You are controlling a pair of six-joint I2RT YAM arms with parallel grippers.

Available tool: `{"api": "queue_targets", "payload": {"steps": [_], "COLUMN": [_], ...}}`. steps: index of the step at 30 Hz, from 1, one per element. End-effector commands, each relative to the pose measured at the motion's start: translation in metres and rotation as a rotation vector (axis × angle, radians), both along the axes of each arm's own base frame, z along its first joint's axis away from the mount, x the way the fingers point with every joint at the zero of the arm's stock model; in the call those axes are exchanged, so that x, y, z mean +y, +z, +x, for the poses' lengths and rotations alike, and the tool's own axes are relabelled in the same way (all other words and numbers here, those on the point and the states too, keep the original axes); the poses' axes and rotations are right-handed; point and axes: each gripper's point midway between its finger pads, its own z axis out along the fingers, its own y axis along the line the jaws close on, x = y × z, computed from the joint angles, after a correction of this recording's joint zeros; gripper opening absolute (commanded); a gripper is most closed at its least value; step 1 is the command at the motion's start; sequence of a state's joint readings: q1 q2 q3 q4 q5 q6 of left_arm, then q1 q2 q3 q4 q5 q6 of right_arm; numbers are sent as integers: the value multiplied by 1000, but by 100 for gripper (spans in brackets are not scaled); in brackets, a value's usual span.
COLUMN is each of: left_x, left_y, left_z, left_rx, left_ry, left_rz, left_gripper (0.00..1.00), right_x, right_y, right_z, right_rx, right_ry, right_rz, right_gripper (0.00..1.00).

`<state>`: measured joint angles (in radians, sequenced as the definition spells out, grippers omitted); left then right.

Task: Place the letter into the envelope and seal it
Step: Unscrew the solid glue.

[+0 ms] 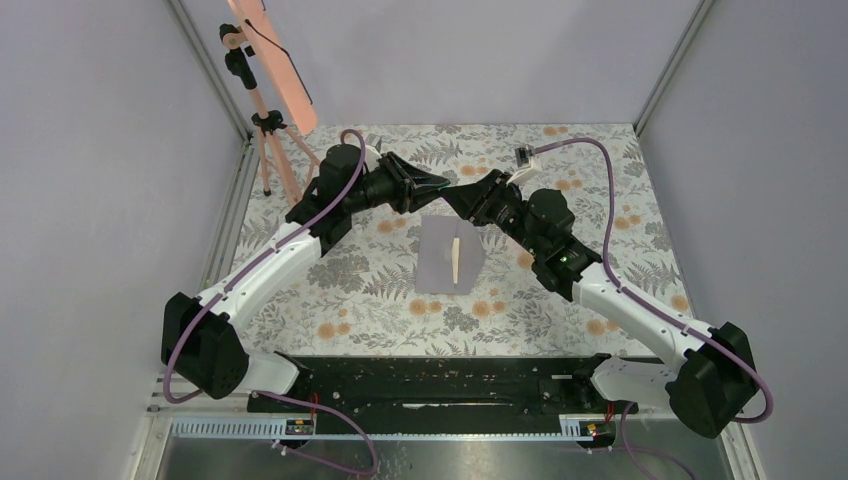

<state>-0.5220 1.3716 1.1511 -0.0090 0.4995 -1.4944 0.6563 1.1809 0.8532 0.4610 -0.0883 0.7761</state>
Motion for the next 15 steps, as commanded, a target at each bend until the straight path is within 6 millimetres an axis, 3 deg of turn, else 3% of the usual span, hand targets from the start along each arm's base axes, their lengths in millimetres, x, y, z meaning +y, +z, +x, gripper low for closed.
{"api": "queue_targets", "payload": {"steps": [1,11,15], "left_x": [4,4,4], "left_y": [25,26,27], "left_z": [1,1,0], "left_rx": [-41,-38,-37], "left_ry": [28,26,23], "left_rz": [-62,-66,-73], "left_gripper": [0,0,0], "right_x": [6,6,6], "right_y": [34,40,48], "right_z": [-1,-2,-3], "right_rx": [-64,-77,-92], "right_ry": [14,16,17], "right_rz": [64,88,119], "right_gripper": [31,24,3]}}
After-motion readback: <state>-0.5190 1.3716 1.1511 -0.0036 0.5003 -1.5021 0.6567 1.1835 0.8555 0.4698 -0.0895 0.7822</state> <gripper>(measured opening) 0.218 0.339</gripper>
